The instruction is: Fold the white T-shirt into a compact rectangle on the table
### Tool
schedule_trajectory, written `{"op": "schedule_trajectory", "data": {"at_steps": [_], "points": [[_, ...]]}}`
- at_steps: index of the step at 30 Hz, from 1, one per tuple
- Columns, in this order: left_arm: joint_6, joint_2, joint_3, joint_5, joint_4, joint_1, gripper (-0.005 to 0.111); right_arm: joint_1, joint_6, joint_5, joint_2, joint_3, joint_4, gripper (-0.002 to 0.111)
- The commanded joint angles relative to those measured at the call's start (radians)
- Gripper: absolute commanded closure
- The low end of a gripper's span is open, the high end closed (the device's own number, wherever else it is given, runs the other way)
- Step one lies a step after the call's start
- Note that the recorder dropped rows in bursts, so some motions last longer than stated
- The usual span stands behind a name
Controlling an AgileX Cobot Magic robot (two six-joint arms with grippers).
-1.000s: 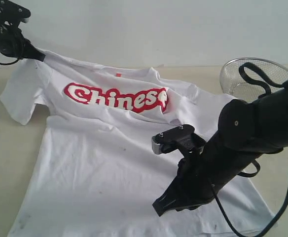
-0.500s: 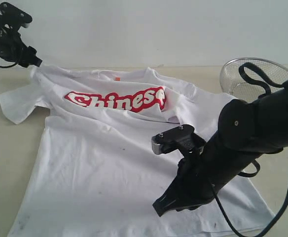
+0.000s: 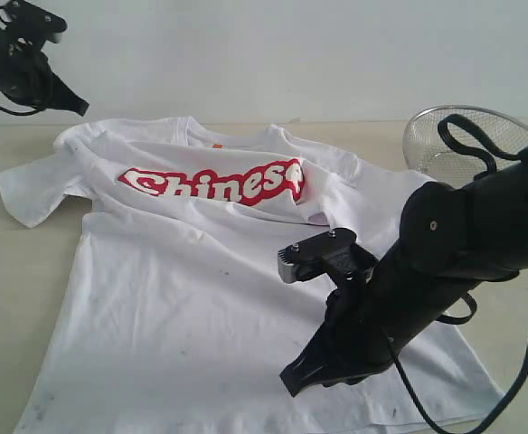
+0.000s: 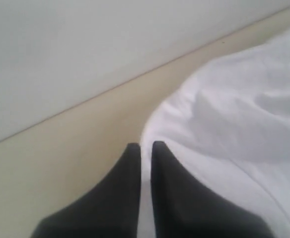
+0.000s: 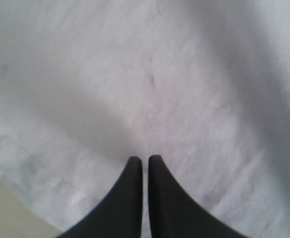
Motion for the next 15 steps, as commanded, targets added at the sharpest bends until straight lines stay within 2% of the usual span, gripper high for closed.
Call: {"op": "schedule_trajectory", "data": {"at_steps": [1,10,15], "points": [[0.082,0.008,-0.006,0.101,-0.05,-0.039,0.102,0.001,-0.009,0.0,-0.002,0.006,0.001,0.108],[0.078,-0.001,-0.006,0.471,-0.19,-0.045,0.102,0.001,-0.009,-0.015,-0.002,0.006,-0.001,0.108],[0.084,-0.038,0.014,0.7,-0.398,-0.045,0.102,0.001,-0.009,-0.027,-0.002,0.006,-0.002,0.108]]}}
